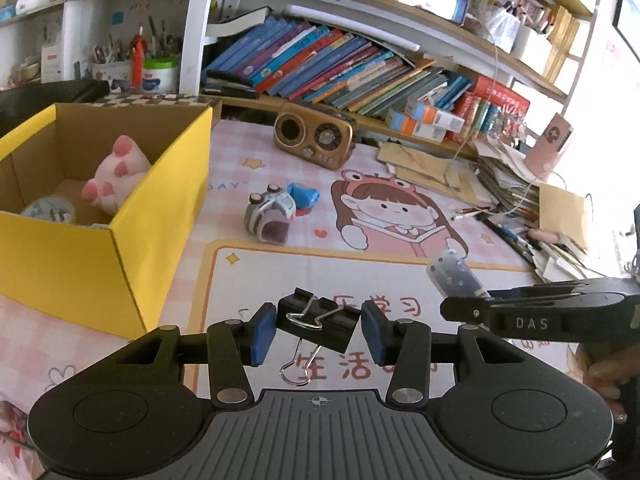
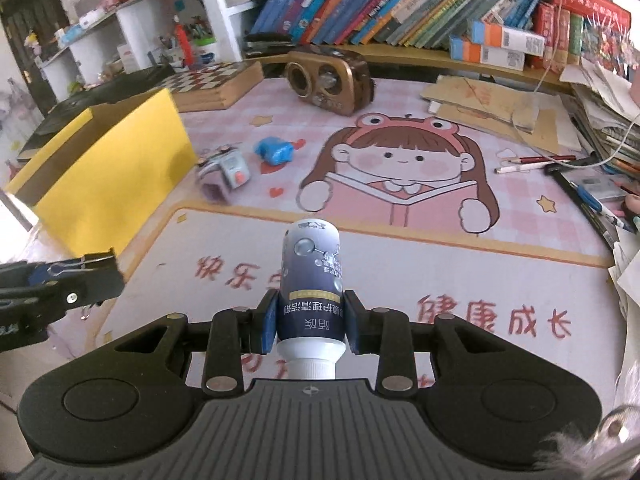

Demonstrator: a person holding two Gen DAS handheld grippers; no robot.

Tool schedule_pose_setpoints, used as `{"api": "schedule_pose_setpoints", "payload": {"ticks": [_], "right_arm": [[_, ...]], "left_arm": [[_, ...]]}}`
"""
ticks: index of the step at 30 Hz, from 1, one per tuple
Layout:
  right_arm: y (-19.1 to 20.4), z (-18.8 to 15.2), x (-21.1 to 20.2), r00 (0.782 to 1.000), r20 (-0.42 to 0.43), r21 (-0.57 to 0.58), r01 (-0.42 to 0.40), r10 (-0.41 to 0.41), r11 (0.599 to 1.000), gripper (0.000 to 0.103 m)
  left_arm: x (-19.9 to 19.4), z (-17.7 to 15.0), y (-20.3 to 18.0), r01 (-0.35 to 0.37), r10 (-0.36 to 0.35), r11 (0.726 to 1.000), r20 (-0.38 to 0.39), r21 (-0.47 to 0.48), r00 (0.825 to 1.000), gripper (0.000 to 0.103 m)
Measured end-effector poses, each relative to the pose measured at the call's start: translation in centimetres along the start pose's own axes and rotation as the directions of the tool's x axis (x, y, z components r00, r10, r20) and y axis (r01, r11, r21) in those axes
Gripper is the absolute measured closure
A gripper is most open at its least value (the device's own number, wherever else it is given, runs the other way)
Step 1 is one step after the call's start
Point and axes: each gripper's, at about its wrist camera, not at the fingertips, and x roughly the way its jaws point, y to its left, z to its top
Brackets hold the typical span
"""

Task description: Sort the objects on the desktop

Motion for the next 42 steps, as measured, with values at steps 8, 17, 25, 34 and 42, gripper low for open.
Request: {"api": "schedule_pose_setpoints", "payload": {"ticks": [8, 17, 25, 34, 42], "right_arm": [[3.3, -1.3, -1.9, 0.999, 0.026, -0.006, 0.034, -0.034, 0.999, 0.072], [7.3, -3.5, -3.6, 0.998, 0.034, 0.007, 0.048, -0.048, 0.999, 0.072], [11.1, -6.2, -5.0, 0.998, 0.029, 0.013, 0.052, -0.053, 0.999, 0.072], [15.4, -9.2, -6.1, 0.999, 0.016, -0.004, 0.046, -0.046, 0.999, 0.072], [18.3, -10.3, -6.2, 1.0, -0.006, -0.021, 0.026, -0.026, 0.999, 0.072]], "left_arm": [[-2.6, -1.1, 2.0, 0.016, -0.016, 1.0, 0.015, -0.002, 1.0, 0.058], [-5.9, -2.7, 4.4, 0.041, -0.041, 0.999, 0.026, 0.006, 0.999, 0.058], [-8.7, -4.7, 6.5, 0.071, -0.071, 0.997, 0.023, 0.003, 0.997, 0.058], [-11.4, -6.8, 9.0, 0.085, -0.084, 0.996, 0.017, -0.015, 0.996, 0.058], [-13.5, -8.0, 11.1, 0.066, -0.065, 0.997, 0.028, -0.038, 0.997, 0.058]]}}
